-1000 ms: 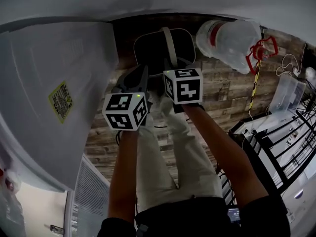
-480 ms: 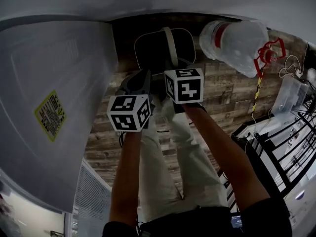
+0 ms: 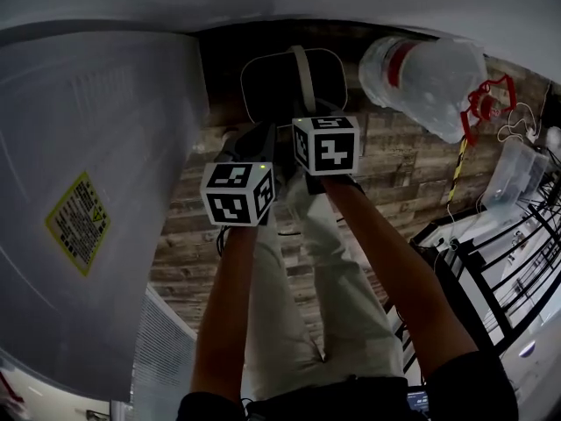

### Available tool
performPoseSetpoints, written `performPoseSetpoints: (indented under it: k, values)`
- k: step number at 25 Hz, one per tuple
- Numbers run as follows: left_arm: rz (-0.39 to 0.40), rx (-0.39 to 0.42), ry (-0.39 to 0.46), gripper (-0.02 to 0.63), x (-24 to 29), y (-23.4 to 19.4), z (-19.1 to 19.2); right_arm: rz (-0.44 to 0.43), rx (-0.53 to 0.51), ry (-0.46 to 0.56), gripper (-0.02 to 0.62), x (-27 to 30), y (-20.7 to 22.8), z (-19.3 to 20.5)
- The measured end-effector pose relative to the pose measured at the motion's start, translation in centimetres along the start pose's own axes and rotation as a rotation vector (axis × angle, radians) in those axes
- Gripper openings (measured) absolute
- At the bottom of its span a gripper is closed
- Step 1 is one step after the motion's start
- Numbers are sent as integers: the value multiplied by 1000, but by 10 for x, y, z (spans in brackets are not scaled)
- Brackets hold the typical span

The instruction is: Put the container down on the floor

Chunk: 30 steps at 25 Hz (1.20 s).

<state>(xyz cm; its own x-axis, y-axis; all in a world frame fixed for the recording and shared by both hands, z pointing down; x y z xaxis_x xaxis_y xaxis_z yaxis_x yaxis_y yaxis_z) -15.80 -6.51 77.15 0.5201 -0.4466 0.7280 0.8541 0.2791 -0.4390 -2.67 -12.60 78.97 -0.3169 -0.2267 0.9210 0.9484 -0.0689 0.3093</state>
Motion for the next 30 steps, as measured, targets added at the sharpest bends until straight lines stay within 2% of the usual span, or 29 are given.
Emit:
performPoseSetpoints:
  k: [30]
  values:
    - [-26, 51, 5, 17, 34, -47, 5, 6, 43, 79, 32, 70, 7, -19]
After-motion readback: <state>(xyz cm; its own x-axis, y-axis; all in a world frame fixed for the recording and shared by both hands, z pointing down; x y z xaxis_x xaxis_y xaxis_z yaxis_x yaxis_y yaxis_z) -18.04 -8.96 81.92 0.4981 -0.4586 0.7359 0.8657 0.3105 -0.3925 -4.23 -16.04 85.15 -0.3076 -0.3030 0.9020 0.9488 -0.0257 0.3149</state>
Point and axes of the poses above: the fingertips, and each gripper's own axes: x forward along the fingers, y to its right, z out of its underside, the point moved 9 cm from there along -x, backward along the fingers, and after that the axes turned 14 degrees about x, right-handed, at the moved point
